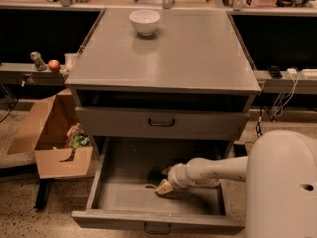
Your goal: Pick sponge from middle drawer and place on counter
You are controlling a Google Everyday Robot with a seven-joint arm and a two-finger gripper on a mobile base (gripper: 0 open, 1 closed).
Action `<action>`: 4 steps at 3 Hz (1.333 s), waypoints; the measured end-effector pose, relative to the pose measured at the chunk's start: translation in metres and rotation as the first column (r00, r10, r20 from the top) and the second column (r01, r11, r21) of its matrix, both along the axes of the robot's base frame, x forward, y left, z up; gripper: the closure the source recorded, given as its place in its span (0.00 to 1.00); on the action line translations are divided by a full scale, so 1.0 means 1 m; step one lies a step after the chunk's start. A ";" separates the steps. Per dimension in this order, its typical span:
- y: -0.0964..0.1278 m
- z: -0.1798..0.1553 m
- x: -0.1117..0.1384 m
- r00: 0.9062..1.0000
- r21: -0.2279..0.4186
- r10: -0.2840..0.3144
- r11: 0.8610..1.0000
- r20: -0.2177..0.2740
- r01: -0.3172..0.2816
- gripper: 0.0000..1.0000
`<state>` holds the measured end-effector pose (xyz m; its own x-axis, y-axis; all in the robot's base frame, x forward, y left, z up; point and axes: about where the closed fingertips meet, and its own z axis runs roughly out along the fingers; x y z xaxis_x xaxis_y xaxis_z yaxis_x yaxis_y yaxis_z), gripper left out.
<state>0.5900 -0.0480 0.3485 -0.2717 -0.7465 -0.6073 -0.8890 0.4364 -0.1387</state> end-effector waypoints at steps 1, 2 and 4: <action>0.001 0.001 -0.001 1.000 0.006 0.015 1.000 0.002 -0.015 1.00; 0.003 0.002 -0.003 0.999 0.018 0.042 0.999 0.009 -0.042 1.00; 0.010 0.024 -0.010 0.996 0.050 0.079 0.995 0.042 -0.081 1.00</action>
Offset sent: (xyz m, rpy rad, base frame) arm -0.0810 -0.0261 0.1799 0.5908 -0.2743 0.4475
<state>0.5802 -0.0380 0.3721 -0.1872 -0.7321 -0.6549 -0.9157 0.3714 -0.1534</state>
